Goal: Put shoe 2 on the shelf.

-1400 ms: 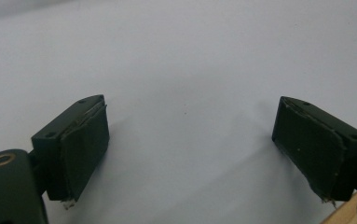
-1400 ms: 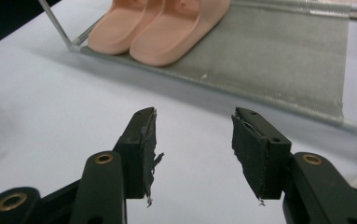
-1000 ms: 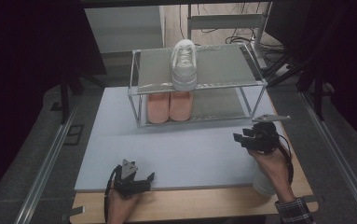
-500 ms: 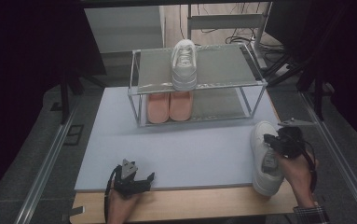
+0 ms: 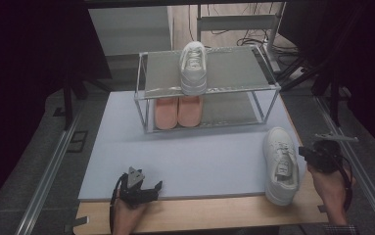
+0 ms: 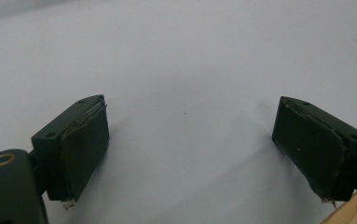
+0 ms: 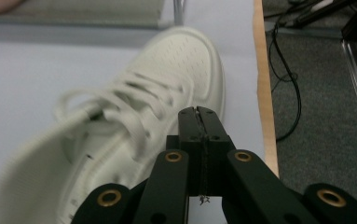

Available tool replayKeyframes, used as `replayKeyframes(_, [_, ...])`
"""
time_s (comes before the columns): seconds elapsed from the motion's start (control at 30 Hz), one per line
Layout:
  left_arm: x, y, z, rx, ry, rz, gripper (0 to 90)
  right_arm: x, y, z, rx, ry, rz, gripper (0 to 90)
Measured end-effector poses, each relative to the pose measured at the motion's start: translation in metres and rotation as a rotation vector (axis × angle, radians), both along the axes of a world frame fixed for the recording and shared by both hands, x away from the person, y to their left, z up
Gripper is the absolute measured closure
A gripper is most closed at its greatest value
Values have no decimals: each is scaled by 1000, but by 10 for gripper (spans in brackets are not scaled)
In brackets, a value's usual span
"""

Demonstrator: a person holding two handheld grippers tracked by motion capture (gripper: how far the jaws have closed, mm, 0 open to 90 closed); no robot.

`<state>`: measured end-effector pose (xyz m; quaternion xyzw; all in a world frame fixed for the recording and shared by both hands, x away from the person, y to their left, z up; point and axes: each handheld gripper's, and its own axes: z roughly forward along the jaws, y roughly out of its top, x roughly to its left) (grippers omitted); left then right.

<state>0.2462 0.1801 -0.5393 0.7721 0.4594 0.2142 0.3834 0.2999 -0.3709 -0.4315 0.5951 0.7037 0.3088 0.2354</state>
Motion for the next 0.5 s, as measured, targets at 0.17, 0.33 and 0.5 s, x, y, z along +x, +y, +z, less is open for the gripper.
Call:
replayKeyframes(0.17, [0, 0, 0, 0, 0, 0, 109, -2, -5, -19, -3, 41, 0, 893])
replayKeyframes(0.33, [0, 0, 0, 0, 0, 0, 109, -1, -6, -37, 0, 91, -2, 894])
replayKeyframes(0.5, [0, 0, 0, -2, -1, 1, 109, -1, -7, -42, 23, 95, -11, 897])
